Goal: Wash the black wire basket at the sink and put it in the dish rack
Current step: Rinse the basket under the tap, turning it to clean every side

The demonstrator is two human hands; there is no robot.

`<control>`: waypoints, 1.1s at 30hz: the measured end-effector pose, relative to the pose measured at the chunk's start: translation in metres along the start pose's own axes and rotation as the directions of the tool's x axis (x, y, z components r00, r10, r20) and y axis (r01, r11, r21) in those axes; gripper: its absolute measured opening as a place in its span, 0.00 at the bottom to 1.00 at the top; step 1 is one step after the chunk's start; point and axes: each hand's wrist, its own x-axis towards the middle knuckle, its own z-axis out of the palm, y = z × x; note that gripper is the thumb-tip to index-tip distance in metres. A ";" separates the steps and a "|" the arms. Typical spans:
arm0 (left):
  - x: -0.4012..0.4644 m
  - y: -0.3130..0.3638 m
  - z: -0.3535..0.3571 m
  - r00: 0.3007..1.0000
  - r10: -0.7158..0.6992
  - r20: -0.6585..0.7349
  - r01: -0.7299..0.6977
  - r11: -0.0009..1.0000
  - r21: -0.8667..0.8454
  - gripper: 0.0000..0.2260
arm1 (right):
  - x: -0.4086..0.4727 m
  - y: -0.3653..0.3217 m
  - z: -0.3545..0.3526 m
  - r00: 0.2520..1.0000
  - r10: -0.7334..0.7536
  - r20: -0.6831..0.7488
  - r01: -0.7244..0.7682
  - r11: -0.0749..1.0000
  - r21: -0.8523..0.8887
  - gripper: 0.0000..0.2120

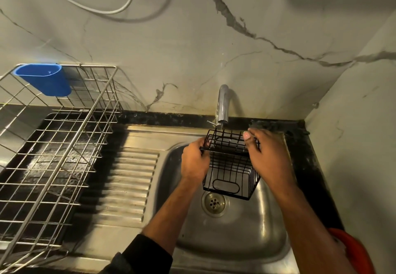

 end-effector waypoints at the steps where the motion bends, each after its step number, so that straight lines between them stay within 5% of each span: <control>1: -0.001 0.001 -0.001 1.000 0.004 -0.006 -0.004 1.000 0.007 0.17 | -0.001 0.000 -0.001 1.000 0.002 0.003 -0.002 1.000 0.002 0.24; 33: 0.004 0.001 -0.002 0.996 0.038 -0.077 -0.041 0.998 -0.040 0.19 | 0.003 -0.004 0.003 0.998 -0.053 -0.029 0.054 0.998 0.018 0.23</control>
